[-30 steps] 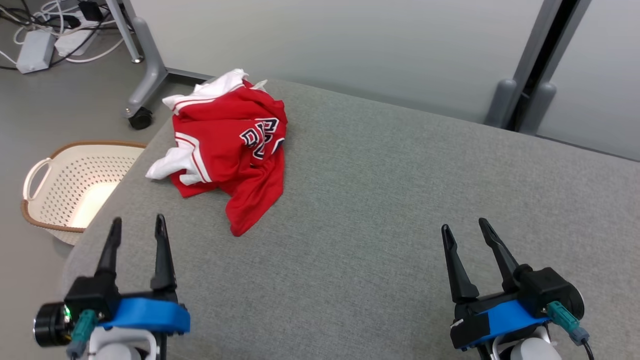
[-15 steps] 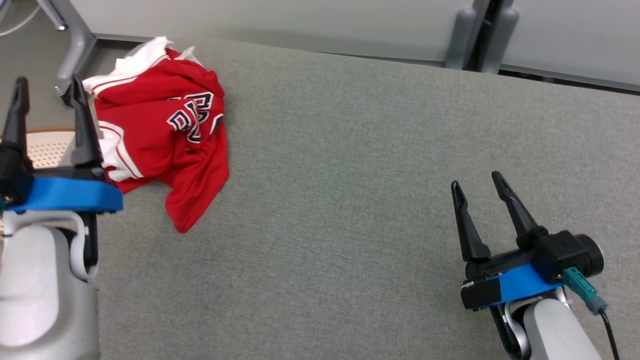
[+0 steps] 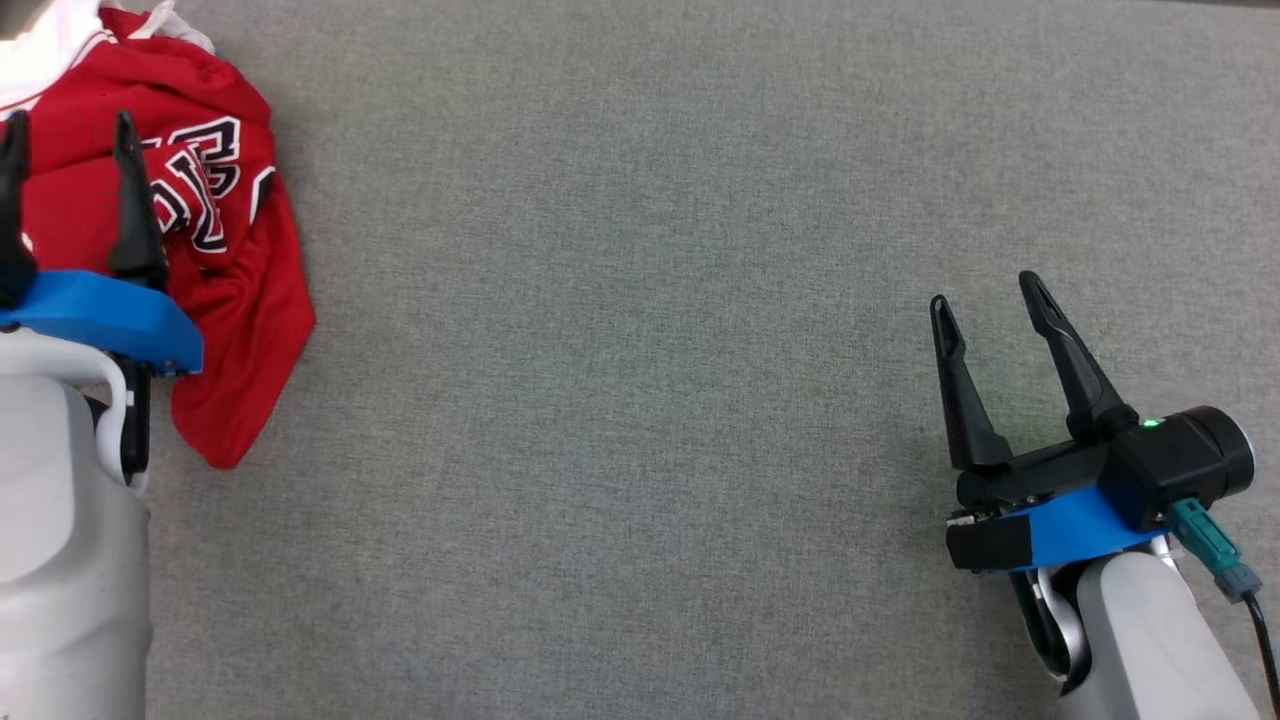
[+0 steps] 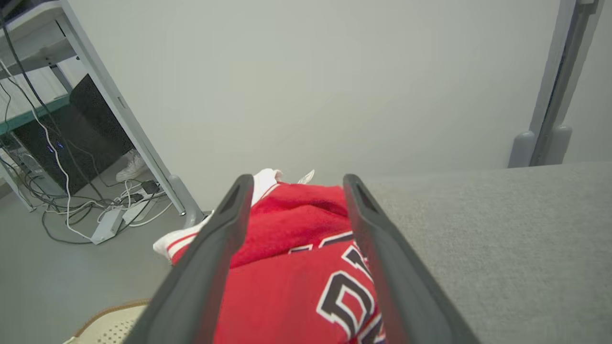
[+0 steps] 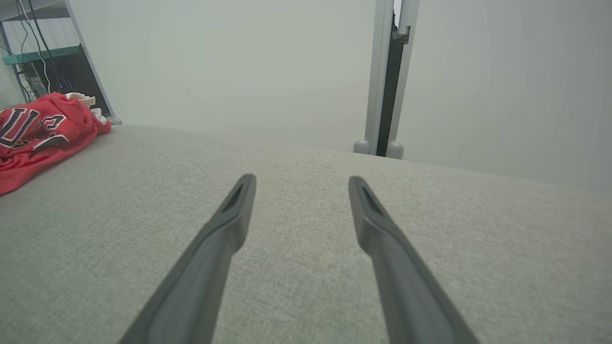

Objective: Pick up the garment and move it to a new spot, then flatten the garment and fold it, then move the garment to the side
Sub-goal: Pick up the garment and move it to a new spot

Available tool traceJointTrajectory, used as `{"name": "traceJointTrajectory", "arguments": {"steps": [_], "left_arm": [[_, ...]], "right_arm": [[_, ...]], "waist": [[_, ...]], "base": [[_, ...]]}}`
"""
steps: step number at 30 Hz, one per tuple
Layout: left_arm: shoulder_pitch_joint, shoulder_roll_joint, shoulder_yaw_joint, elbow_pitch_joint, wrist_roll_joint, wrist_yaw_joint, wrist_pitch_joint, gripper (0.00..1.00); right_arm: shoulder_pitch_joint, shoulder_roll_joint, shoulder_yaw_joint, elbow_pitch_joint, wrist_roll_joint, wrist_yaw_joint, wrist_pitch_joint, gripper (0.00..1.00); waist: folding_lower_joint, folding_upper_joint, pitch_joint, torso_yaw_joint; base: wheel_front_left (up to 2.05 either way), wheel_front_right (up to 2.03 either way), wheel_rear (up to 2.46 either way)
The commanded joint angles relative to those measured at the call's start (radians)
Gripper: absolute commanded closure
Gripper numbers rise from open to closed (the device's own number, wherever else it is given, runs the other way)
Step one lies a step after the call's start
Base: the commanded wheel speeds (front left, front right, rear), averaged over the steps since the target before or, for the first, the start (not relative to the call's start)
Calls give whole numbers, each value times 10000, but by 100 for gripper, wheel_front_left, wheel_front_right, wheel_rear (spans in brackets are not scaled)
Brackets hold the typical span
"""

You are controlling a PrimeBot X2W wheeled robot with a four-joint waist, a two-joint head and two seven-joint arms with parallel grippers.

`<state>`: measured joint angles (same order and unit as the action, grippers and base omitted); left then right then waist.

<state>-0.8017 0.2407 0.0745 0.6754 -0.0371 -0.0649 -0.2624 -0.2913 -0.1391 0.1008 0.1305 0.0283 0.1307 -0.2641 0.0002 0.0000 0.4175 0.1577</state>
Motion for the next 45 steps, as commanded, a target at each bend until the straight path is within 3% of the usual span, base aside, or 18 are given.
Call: {"name": "traceJointTrajectory", "arguments": {"steps": [1, 11, 20, 21, 22, 23, 32, 45], "left_arm": [[-165, 86, -6, 443, -54, -51, -2, 0], [-714, -80, -325, 3502, -517, -471, 1411, 0], [-862, -249, -707, 5050, -1107, -654, 2882, 0], [-854, -283, -780, 5137, -1182, -660, 2975, 33], [-848, -311, -876, 5173, -1243, -665, 3009, 76], [-853, -308, -965, 5187, -1321, -668, 3013, 100], [-1081, 214, -1633, 4673, -1919, -662, 2062, 100], [-2161, 697, -2243, 2828, -1532, -501, 338, 100]], "right_arm": [[-162, -65, -23, -79, 5, 0, -7, 0], [-285, -75, -50, -130, -128, 0, -7, 0], [-310, -98, 19, -15, -12, 0, -7, 0], [-308, -84, 19, -7, -23, 0, -7, 0], [-297, -64, 13, 2, -31, 0, -7, 0], [-284, -39, 6, 7, -39, -1, -7, 0], [-79, 155, -21, 164, 7, 0, -7, 0], [235, 578, -90, 378, 205, -1, -8, 0]], "waist": [[-2, 0, 142, -69], [-2, 0, 265, 127], [-2, 0, 199, 47], [-2, 0, 177, 23], [-2, 0, 144, -1], [-2, 0, 107, -23], [-2, 0, -443, -161], [-2, 0, -1568, -602]], "base": [[0, 0, 0], [0, 0, 0], [0, 0, 0], [0, 0, 0], [0, 0, 0], [0, 0, 0], [0, 0, 0], [0, 0, 0]]}}
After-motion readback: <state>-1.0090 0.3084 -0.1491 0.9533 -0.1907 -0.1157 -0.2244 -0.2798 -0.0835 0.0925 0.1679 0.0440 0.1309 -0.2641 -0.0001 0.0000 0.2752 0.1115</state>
